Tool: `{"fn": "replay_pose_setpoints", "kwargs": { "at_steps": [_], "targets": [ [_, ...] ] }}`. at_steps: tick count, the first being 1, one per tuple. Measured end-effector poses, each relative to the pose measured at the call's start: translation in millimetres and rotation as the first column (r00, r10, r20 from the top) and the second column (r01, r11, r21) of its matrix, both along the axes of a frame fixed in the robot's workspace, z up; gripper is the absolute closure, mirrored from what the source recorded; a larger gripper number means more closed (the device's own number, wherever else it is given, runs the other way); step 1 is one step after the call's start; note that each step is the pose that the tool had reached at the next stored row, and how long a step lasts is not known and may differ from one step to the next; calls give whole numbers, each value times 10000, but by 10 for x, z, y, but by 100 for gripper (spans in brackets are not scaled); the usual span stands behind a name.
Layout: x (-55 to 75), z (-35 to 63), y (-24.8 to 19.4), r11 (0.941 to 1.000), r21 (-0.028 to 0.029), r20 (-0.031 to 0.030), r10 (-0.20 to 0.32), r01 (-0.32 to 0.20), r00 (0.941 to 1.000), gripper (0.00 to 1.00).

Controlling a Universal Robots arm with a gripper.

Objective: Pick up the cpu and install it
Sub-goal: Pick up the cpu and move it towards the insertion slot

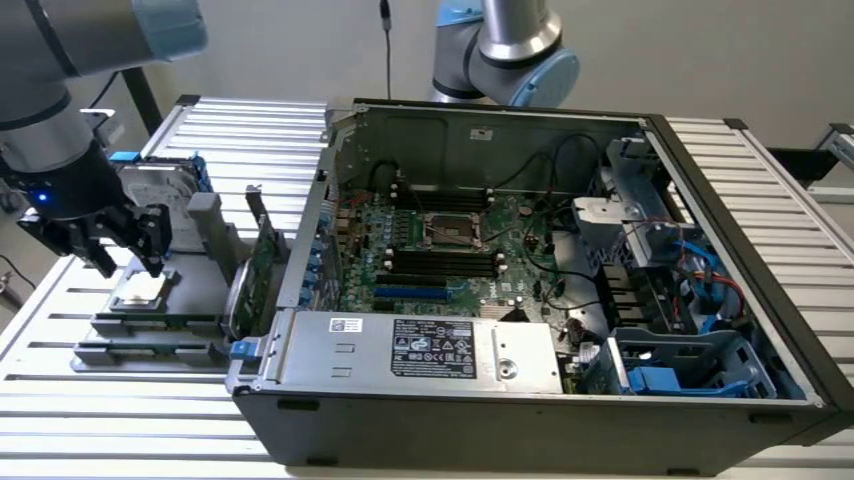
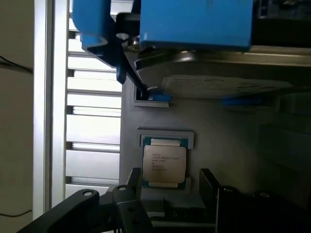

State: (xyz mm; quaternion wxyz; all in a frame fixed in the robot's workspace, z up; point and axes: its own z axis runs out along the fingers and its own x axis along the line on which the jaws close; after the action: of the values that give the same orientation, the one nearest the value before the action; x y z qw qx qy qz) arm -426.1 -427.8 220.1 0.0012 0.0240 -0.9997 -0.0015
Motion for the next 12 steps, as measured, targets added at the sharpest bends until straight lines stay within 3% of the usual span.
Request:
{"fn": "replay_pose_setpoints", "kwargs": {
  "at_steps": [12],
  "targets": [
    [-1,-218,1,10000,2,0,-2,2,10000,40]
  ]
}}
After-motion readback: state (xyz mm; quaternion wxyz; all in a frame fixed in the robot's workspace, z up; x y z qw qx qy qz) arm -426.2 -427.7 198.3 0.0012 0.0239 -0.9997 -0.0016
